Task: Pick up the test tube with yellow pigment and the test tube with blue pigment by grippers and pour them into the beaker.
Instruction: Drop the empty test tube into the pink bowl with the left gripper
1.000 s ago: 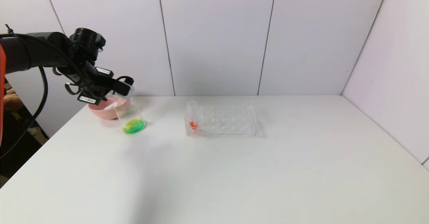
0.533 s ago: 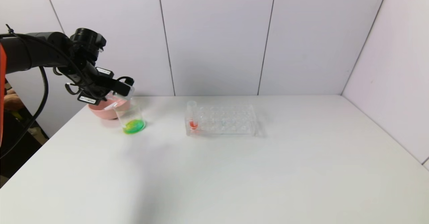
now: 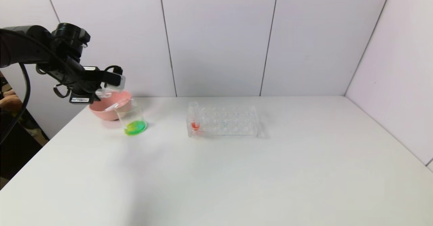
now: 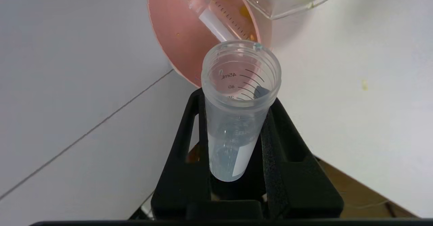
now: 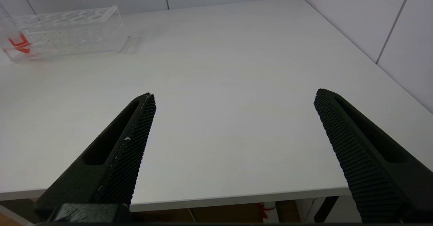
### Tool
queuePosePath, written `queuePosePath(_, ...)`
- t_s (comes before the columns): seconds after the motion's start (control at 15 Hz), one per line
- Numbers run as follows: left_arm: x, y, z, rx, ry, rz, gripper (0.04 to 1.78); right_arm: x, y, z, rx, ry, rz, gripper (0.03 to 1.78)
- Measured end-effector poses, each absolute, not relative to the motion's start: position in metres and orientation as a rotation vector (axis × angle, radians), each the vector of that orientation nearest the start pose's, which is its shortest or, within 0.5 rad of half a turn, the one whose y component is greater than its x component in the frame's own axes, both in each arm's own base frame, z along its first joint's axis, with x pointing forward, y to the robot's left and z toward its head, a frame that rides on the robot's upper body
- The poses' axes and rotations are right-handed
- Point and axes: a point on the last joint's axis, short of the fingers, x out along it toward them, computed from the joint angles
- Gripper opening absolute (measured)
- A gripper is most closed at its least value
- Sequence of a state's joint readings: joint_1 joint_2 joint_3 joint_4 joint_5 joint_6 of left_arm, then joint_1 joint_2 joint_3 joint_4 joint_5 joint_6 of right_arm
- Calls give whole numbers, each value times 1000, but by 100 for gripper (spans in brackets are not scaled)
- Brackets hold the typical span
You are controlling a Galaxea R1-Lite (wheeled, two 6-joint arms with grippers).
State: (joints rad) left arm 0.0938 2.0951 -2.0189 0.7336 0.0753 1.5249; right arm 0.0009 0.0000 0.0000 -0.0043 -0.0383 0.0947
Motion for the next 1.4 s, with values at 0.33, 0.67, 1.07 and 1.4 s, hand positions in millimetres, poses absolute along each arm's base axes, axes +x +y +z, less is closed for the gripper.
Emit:
queuePosePath(0.33, 388, 51, 263, 940, 654, -439, 45, -23, -1, 76, 95, -6, -37, 171)
queuePosePath(0.67, 403, 62, 282, 364, 383, -376, 45, -23, -1, 76, 95, -6, -37, 171)
queuePosePath(1.07, 432, 95, 283, -38, 77, -134, 45, -23, -1, 76, 95, -6, -37, 171)
queuePosePath(1.4, 434, 104, 264, -101, 124, 3, 45, -23, -1, 76, 95, -6, -37, 171)
